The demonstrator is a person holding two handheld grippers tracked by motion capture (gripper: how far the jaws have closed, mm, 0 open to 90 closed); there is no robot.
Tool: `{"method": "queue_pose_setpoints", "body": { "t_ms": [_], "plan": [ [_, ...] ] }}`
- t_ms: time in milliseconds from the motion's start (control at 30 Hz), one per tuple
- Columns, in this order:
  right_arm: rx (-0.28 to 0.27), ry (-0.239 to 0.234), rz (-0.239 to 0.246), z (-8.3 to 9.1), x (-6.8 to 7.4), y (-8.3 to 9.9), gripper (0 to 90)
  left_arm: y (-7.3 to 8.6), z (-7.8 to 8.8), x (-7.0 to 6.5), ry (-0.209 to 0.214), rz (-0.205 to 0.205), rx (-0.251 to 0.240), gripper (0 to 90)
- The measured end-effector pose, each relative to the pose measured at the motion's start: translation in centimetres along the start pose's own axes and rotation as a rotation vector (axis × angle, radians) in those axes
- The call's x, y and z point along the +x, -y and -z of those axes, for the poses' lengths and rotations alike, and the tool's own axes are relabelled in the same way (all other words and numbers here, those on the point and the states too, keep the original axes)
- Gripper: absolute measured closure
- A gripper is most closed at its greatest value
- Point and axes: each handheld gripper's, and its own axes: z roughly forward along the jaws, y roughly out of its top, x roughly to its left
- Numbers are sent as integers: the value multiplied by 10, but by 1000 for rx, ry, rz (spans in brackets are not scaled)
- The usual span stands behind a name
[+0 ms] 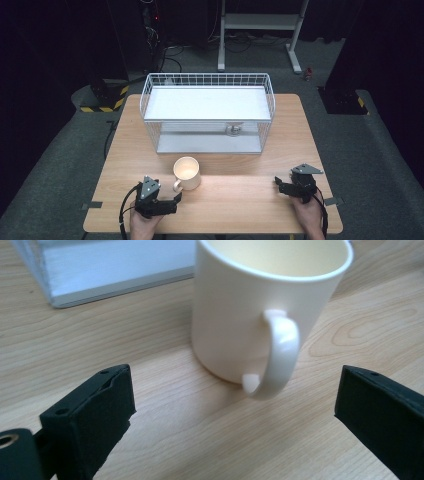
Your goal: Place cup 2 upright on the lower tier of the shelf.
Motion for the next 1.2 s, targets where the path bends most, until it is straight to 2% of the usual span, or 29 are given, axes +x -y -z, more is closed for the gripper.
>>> {"method": "queue_pose_setpoints", "body": {
  "t_ms": [367, 500, 600, 733, 833, 967, 1100, 1200],
  "plan": [
    [0, 0, 0, 0, 0, 0, 241, -8, -15, -8, 12, -21, 11, 30],
    [0, -1, 0, 0, 0, 0, 241, -12, -19, -11, 20, -15, 6, 31],
    [0, -1, 0, 0, 0, 0, 241, -14, -23, -12, 16, -37, 15, 33],
    [0, -1, 0, 0, 0, 0, 240, -18, -28, -13, 19, -31, 21, 33],
    [0, -1, 0, 0, 0, 0, 240, -21, -33, -14, 12, -54, 30, 35],
    [0, -2, 1, 0, 0, 0, 238, -24, -39, -16, 10, -47, 31, 43],
    [2, -2, 1, 0, 0, 0, 237, -27, -43, -17, -1, -65, 41, 52],
    [1, -2, 3, 0, 0, 0, 236, -28, -45, -17, -4, -56, 35, 55]
  ]
}}
